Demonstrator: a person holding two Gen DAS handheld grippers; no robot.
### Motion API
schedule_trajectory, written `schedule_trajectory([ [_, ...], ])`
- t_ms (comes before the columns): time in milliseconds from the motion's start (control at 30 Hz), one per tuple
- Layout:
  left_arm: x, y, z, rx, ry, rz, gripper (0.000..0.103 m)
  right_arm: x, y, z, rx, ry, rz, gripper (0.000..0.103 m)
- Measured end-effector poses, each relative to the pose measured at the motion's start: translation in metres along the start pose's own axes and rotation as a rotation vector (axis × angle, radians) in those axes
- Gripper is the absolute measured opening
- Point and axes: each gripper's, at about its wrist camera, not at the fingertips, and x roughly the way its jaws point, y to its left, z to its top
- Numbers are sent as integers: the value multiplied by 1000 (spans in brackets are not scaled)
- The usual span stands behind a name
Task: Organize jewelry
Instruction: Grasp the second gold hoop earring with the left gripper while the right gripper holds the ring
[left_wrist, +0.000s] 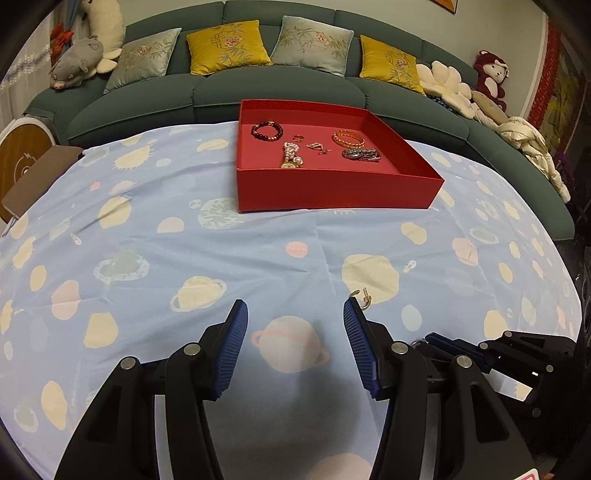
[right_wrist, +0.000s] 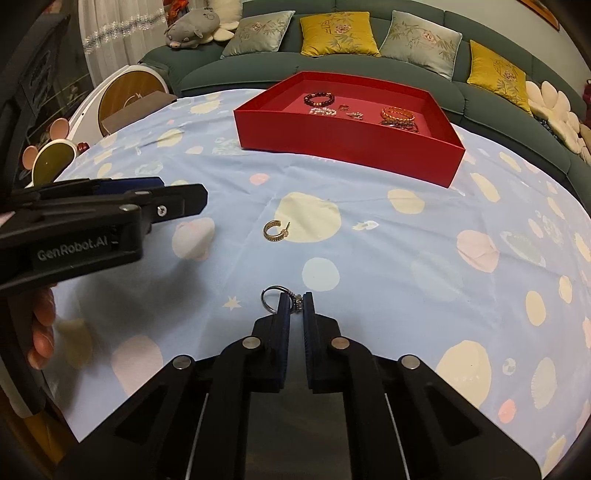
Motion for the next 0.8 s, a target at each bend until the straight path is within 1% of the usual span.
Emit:
schedule_trajectory([
  [100, 12, -8, 1, 0, 20, -16, 56, -1, -7, -1, 18, 7, -2, 3],
  [267, 29, -20, 2, 7, 46, -37, 56, -4, -18, -5, 31, 10, -2, 1],
  [367, 32, -23, 4, 19, 45, -16, 56, -6, -24, -7, 42, 10, 17, 3],
  [467, 26, -15, 10, -25, 20, -14, 56, -8, -24, -3, 56, 6, 53, 12],
  [500, 22, -10, 13, -49, 10, -19, 56, -10, -22, -1, 54, -2, 60, 20],
  [533, 19, -7, 14, -65, 0, -21, 56, -10, -18, 1, 46, -9, 62, 32],
  [600, 12, -1, 16, -81, -20, -14, 56, -8, -8, 6, 16, -16, 53, 40],
  [700, 8, 6, 16, -86, -26, -4, 56, 7, -1, 7, 4, 17, 44, 40],
  [767, 8, 9, 15, -90, -24, -2, 56, 14, 1, 5, -4, 31, 22, 30],
  [800, 7, 10, 14, -90, -25, -3, 56, 14, 2, 5, -14, 20, 4, 25],
])
